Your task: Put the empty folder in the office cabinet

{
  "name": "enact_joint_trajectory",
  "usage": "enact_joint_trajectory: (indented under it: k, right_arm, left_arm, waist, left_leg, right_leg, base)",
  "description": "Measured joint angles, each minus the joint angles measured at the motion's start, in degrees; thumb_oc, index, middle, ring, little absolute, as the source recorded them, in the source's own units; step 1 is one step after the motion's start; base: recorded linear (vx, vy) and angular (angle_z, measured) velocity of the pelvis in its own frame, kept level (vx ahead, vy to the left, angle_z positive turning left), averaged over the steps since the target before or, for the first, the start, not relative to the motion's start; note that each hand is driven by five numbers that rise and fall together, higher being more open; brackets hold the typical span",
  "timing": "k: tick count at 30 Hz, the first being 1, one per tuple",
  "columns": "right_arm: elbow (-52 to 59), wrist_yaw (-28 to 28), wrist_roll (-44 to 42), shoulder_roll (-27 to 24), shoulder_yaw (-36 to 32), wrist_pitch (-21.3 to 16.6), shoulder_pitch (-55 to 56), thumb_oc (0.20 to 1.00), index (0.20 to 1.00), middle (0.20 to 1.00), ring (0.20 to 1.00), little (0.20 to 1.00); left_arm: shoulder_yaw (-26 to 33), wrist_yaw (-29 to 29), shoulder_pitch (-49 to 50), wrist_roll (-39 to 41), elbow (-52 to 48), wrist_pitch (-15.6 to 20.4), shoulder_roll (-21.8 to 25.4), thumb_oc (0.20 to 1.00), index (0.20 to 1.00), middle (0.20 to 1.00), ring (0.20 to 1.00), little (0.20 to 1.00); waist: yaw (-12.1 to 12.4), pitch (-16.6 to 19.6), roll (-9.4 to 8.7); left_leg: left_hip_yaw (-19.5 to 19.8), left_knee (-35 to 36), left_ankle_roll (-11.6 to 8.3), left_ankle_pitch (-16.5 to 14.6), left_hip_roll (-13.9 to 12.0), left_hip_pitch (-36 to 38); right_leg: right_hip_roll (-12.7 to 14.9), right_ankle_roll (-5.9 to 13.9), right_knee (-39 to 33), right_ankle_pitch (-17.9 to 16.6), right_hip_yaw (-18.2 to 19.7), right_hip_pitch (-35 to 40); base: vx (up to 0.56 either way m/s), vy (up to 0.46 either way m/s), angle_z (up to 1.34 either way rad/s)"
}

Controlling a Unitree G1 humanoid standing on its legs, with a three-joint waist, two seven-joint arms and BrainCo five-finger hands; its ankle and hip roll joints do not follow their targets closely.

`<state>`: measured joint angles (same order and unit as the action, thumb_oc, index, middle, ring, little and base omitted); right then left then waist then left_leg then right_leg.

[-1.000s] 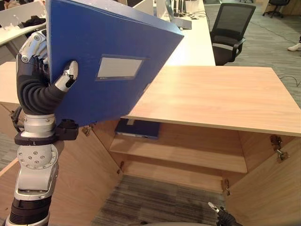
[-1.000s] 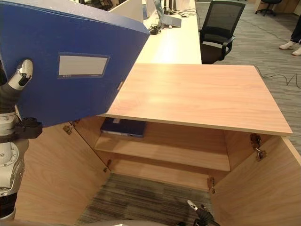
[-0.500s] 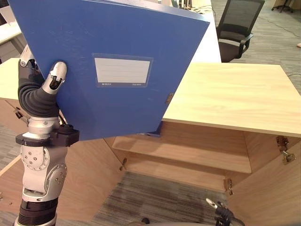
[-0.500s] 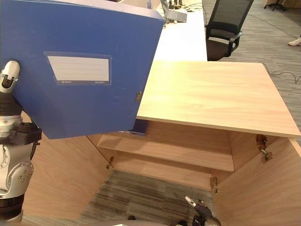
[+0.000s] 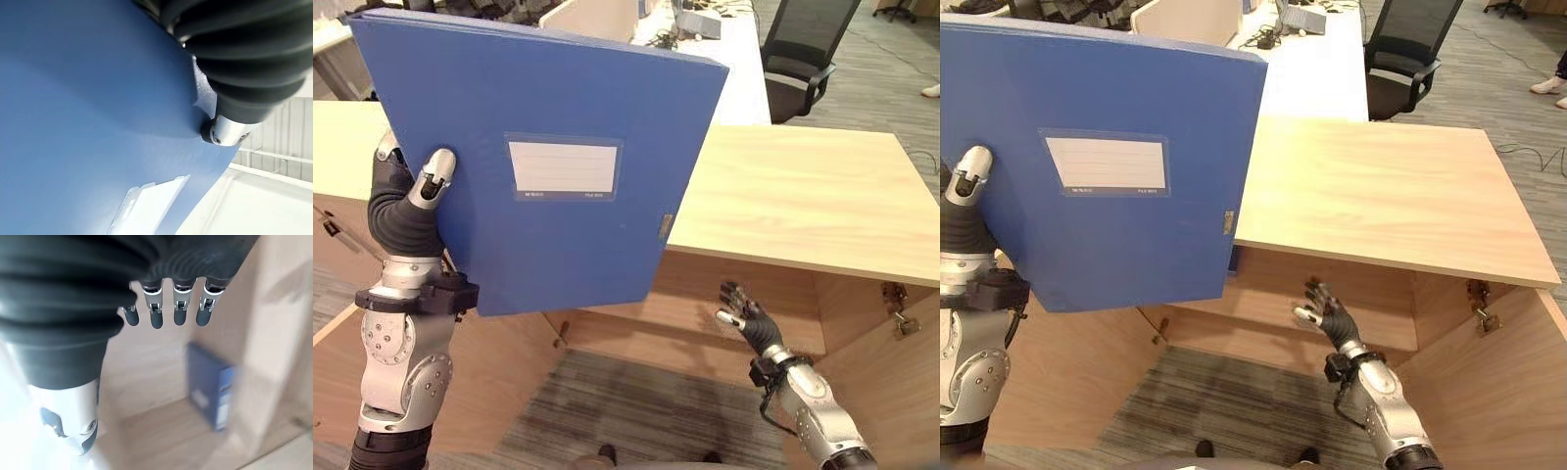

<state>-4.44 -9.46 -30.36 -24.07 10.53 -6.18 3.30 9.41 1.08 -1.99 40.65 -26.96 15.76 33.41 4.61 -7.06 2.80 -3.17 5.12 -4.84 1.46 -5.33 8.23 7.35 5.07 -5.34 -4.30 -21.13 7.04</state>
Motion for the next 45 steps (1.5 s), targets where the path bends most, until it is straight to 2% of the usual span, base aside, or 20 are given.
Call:
enact_joint_trajectory:
  k: [3,9,19,31,35,39,45]
  right_arm:
    - [5.33,-1.81,-0.03,-0.32,0.08,0.19,-0.39,1.000,1.000,1.000,1.000,1.000]
    - [6.82,-3.40,-0.21,-0.87,0.31,1.51,-0.16,1.000,1.000,1.000,1.000,1.000]
    - [7.32,-3.85,-4.58,-0.63,1.17,3.03,-0.65,1.000,1.000,1.000,1.000,1.000]
    - [8.47,-4.75,-4.63,-2.07,4.34,4.01,-1.94,1.000,1.000,1.000,1.000,1.000]
    - [9.43,-11.29,-4.44,-3.46,6.26,4.37,-1.83,1.000,1.000,1.000,1.000,1.000]
    - [9.43,-14.47,-4.24,-7.09,5.78,5.61,-1.81,1.000,1.000,1.000,1.000,1.000]
    - [9.33,-17.81,-2.08,-10.96,5.31,6.90,-1.65,1.000,1.000,1.000,1.000,1.000]
  left_arm:
    - [-0.15,0.06,0.06,-0.74,0.00,-0.35,-0.18,0.200,0.200,0.200,0.200,0.200]
    - [-0.10,0.71,0.45,-1.38,0.09,-0.90,-3.77,0.200,0.200,0.200,0.200,0.200]
    - [-0.41,1.24,0.46,-1.88,0.31,-1.68,-4.58,0.200,0.200,0.200,0.200,0.200]
    - [-0.94,2.55,0.62,-3.91,0.62,-2.11,-4.70,0.200,0.200,0.200,0.200,0.200]
    - [-0.19,4.03,2.21,-3.97,0.69,-2.17,-3.96,0.200,0.200,0.200,0.200,0.200]
    - [0.77,5.18,2.22,-4.02,0.69,-2.16,-3.58,0.200,0.200,0.200,0.200,0.200]
    - [2.92,6.19,2.23,-5.93,0.99,-2.11,-3.03,0.200,0.200,0.200,0.200,0.200]
  waist:
    - [-0.55,-0.01,0.01]
    - [-0.91,-0.04,0.08]
    - [-1.14,-0.08,0.11]
    - [-2.12,-0.74,0.57]
    - [-1.98,-0.86,0.38]
    - [-0.92,-1.23,-0.32]
    - [-0.89,-1.33,-0.99]
  left_leg:
    - [-0.53,0.00,0.04,-0.04,0.01,0.08]
    - [-1.36,0.00,0.11,-0.11,-0.02,-0.05]
    - [-1.71,0.00,0.11,-0.11,-0.02,-0.05]
    - [-2.05,0.00,0.11,-0.11,-0.03,0.02]
    - [-2.04,0.00,0.11,-0.11,-0.03,0.07]
    - [-2.03,0.00,0.12,-0.10,-0.03,0.14]
    - [-2.04,-0.01,0.11,-0.10,-0.02,0.14]
  right_leg:
    - [0.02,0.00,0.00,-0.01,0.20,-0.03]
    - [-0.07,0.01,0.17,-0.05,1.38,-0.81]
    - [-0.08,0.04,0.22,-0.08,1.67,-1.00]
    - [-0.11,0.04,0.25,-0.08,1.82,-1.05]
    - [-0.11,0.04,0.27,-0.08,1.76,-0.96]
    - [-0.06,0.18,0.25,-0.14,1.76,-0.88]
    - [-0.06,0.20,0.27,-0.19,1.76,-0.88]
  base:
    - [0.01,0.012,-0.03]
    - [0.01,0.010,-0.10]
    - [0.00,0.000,0.00]
    - [0.00,0.000,0.00]
    - [0.00,0.000,0.00]
    - [0.00,0.000,0.00]
    - [0.00,0.000,0.00]
